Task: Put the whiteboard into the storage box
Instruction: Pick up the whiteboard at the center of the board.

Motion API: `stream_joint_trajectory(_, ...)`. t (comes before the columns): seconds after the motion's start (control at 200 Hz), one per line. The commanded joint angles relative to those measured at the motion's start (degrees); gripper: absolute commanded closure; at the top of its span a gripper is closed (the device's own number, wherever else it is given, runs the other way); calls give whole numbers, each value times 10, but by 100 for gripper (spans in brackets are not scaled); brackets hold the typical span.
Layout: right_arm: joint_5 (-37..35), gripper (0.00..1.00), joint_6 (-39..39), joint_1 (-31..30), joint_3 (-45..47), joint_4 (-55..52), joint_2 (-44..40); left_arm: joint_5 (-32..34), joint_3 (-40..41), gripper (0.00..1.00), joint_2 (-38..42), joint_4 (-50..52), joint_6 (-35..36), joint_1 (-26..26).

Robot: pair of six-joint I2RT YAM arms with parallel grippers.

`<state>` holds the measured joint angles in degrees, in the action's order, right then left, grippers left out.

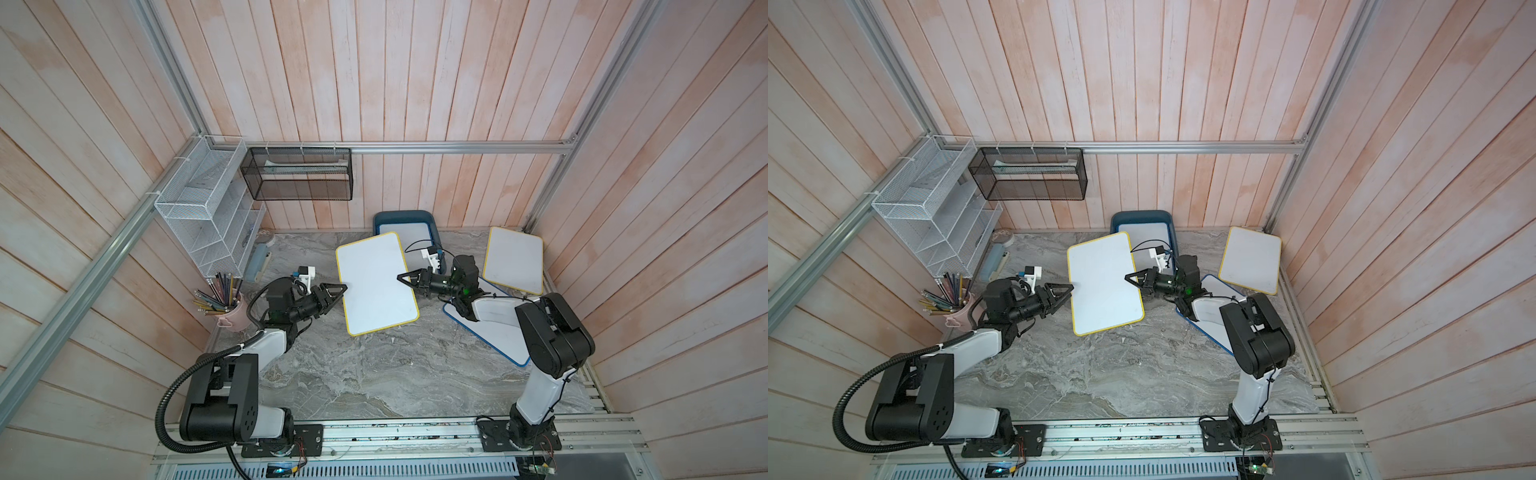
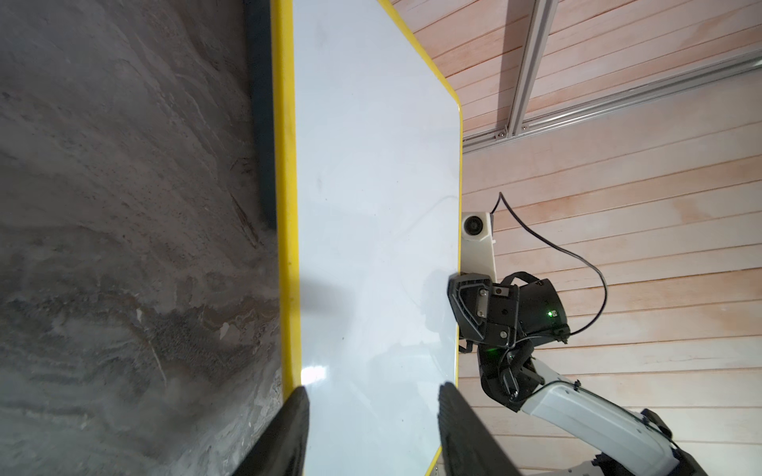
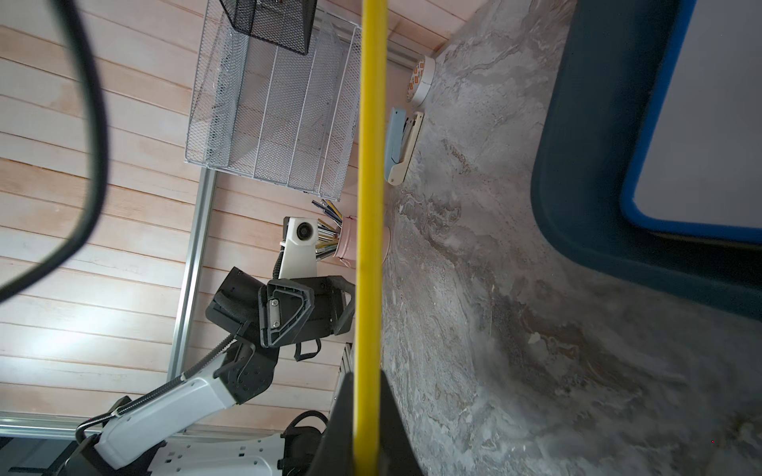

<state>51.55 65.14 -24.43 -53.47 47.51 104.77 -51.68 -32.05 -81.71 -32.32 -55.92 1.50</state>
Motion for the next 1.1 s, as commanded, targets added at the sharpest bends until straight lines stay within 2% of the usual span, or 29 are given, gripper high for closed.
stream_joint_trajectory(0.0, 23, 100, 10, 2, -30, 56, -1, -33, -18, 50, -15, -69, -29, 0)
stream_joint_trajectory(0.345, 20, 100, 0, 8, -37, 37, -15, -67, -61, 55, -44, -85, -27, 11)
stream_joint_trajectory(0.405, 20, 100, 0, 13, -32, 39, -21, -72, -67, 55, -44, -66, -18, 11)
stream_joint_trajectory(0.55, 25, 100, -6, 38, -23, 32, -35, -38, -77, 53, -27, 26, 41, 1)
stream_joint_trajectory(0.65, 27, 100, -5, 51, -18, 33, -44, -28, -79, 52, -24, 42, 51, -2)
stream_joint_trajectory(0.885, 36, 100, 18, 49, -7, 68, -46, -54, -85, 52, -69, -23, 4, 0)
stream_joint_trajectory(1.0, 36, 100, 38, 47, 1, 96, -40, -78, -90, 53, -102, -116, -57, 10)
stream_joint_trajectory(1.095, 37, 100, 55, 46, 7, 120, -33, -89, -108, 54, -122, -147, -76, 28)
